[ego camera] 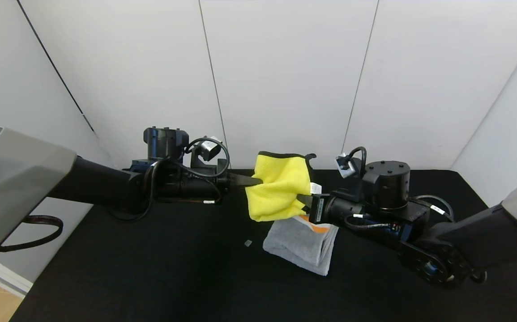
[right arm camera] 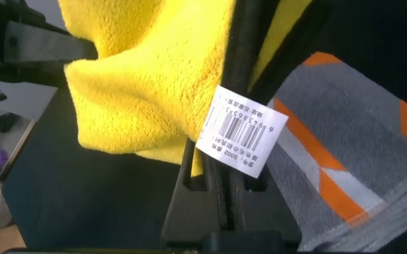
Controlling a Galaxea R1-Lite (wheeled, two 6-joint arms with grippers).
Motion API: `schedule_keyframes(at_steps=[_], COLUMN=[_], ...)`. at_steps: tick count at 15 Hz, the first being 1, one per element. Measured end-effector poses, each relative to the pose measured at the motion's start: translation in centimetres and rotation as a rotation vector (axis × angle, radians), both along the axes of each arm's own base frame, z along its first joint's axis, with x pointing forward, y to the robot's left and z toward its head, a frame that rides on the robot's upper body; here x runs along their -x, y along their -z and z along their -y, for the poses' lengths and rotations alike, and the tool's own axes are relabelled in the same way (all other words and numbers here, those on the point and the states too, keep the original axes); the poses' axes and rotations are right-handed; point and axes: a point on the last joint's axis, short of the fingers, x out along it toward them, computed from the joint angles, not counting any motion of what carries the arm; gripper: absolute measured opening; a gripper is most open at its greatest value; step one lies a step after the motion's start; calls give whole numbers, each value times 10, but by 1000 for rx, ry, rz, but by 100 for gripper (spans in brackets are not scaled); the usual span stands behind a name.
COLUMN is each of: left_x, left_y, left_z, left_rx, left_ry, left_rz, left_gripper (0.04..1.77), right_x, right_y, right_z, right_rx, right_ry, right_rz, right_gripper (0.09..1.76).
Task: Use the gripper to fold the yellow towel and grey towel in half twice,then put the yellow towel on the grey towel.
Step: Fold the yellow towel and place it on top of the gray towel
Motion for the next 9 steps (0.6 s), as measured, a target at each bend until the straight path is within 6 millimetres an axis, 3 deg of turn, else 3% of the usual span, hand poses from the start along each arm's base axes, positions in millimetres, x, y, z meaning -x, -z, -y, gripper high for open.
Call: schedule_keyframes(at_steps=[4,9], left_x=[-9,-7], left_y=[16,38], left_z=[10,25], left_rx=[-8,-26], left_ry=[16,49], left_rz=[-23,-81], left_gripper=[14,14], right_x=[9,21], right_y=[13,25], right_z=[6,12], right_rx=[7,27], right_ry=[1,-1], right_rz=[-14,-46], right_gripper=[15,15])
